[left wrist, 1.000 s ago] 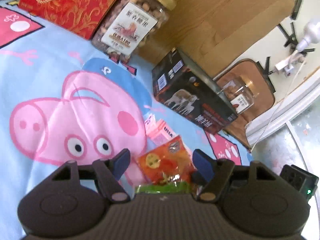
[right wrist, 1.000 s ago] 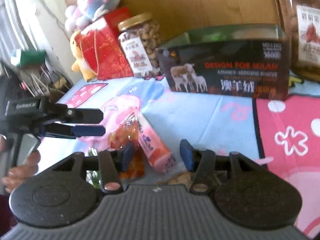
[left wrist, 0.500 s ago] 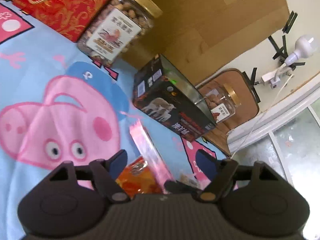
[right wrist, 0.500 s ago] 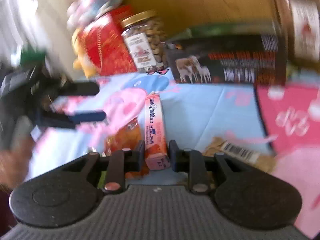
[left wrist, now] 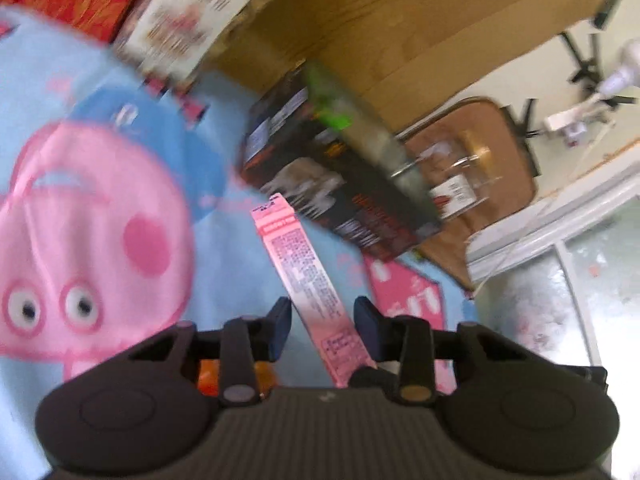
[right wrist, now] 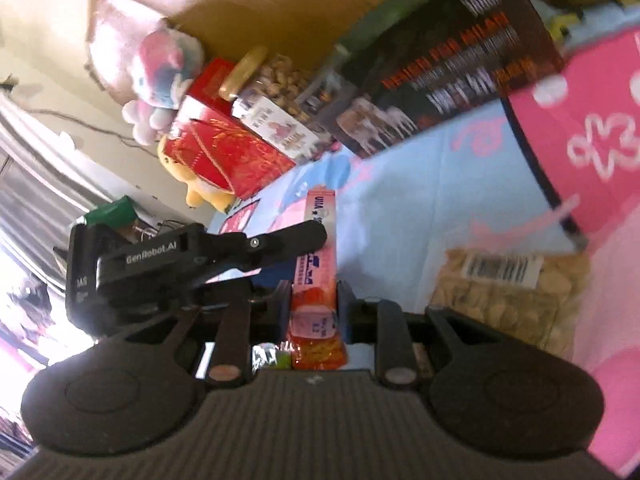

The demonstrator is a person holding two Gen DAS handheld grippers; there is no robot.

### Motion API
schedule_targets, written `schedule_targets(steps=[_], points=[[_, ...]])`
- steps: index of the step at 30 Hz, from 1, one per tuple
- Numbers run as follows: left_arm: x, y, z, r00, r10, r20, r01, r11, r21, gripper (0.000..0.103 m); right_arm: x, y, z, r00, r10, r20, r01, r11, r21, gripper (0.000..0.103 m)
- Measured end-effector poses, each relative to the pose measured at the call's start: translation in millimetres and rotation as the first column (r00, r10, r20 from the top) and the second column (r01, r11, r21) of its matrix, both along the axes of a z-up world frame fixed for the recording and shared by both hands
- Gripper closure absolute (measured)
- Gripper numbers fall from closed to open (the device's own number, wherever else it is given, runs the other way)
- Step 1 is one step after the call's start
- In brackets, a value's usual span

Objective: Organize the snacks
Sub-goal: 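Grasp the pink stick snack with the right gripper, then lower the pink stick snack into the black box and open the right gripper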

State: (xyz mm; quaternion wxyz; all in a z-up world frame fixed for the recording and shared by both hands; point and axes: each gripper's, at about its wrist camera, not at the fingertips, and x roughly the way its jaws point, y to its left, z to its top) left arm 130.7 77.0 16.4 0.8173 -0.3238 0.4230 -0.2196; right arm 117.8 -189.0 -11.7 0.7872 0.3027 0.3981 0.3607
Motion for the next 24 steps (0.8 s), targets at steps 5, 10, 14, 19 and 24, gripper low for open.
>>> schedule_targets(steps=[5,10,14,19,24], points=[[30.7,-16.7,49.9,0.992,-0.037,0.119,0.035,0.999,0.020,0.068,10.5,-0.8,50.5,0.976,-0.008,0.218,0.026,0.996,-0.083,0.077],[86.4,-39.0,64.7,0.987,-0.029,0.156,0.027,0.999,0.017,0.067,59.0,7.9,89.0,0.943,0.016,0.333,0.071,0.967,-0.246,0.077],[128.4,-45.9,50.4,0.994,0.016,0.109,-0.018,1.000,0.016,0.055,110.7,16.6,93.3,0.941,0.067,0.331,0.064,0.927,-0.369,0.076],[128.4,-45.5,45.3,0.991,0.021,0.128,-0.030,0.997,0.073,0.046,117.2,24.7,72.3,0.876,0.050,0.480,0.248,0.806,-0.537,0.057],[90.5,-30.3,56.4,0.980,-0.011,0.199,-0.001,0.998,0.061,0.046,75.5,1.9,59.4,0.849,-0.047,0.526,0.306,0.855,-0.418,0.058]])
